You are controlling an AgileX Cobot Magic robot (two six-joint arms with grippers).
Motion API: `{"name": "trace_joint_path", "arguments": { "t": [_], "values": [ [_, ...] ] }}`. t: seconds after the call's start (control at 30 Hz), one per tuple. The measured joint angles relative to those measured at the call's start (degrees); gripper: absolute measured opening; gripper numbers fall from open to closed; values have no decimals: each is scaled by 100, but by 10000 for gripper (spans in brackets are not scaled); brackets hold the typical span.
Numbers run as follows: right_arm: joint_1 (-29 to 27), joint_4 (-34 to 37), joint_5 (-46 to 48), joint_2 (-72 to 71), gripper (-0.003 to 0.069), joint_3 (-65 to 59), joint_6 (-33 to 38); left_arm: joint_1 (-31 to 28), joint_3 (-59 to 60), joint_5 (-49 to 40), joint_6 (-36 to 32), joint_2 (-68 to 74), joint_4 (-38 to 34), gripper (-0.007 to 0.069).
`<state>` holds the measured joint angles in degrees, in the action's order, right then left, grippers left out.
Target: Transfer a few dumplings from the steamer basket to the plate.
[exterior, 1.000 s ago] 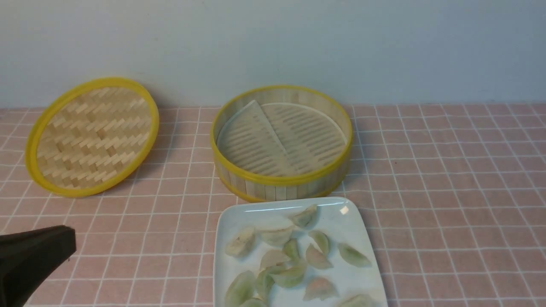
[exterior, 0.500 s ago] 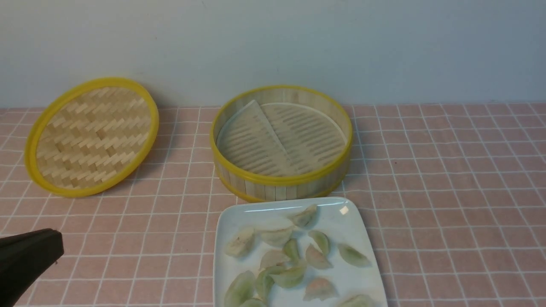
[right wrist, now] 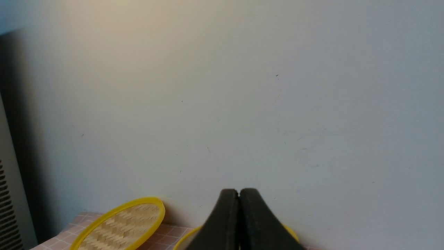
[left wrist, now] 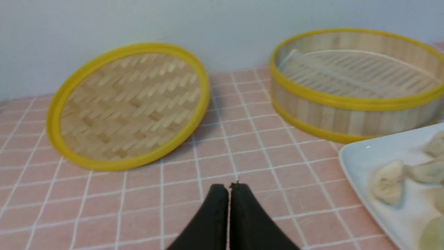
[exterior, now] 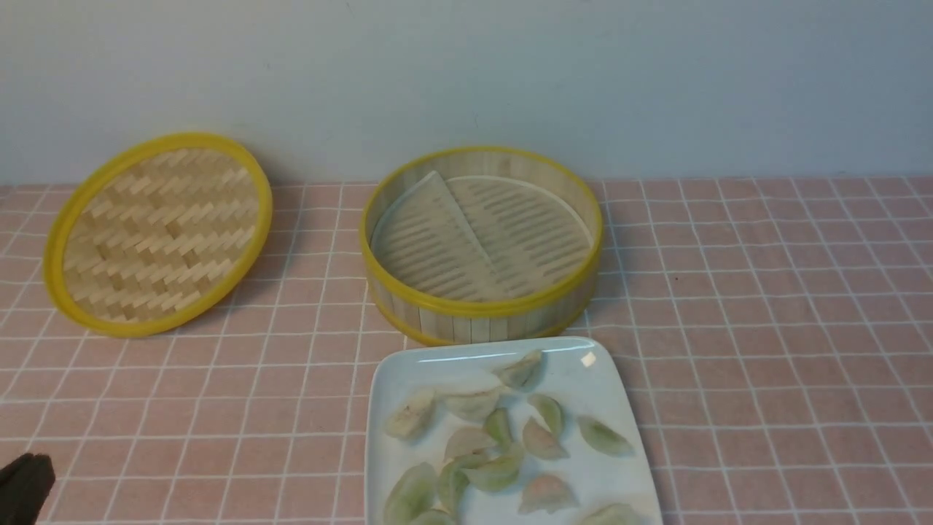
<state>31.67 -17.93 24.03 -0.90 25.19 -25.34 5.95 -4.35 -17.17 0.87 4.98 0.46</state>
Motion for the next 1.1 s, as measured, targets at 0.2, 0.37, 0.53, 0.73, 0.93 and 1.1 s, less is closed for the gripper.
{"name": "trace_joint_path", "arguments": {
  "t": [0.2,0.37,0.53,0.73,0.93,1.1],
  "values": [
    [0,0,0,0,-15,0,0,-239,590,-227,-48,-550,-109,-6],
    [0,0,0,-1,-15,0,0,-239,602,-435,-87,-555,-162,-6],
    [0,0,0,-1,-15,0,0,-239,602,-454,-87,-555,-162,-6],
    [0,0,0,-1,-15,0,0,-239,602,-454,-87,-555,-162,-6],
    [0,0,0,-1,-15,0,5,-239,602,-454,-87,-555,-162,-6],
    [0,7,-7,-1,-15,0,5,-239,602,-454,-87,-555,-162,-6]
  ]
}}
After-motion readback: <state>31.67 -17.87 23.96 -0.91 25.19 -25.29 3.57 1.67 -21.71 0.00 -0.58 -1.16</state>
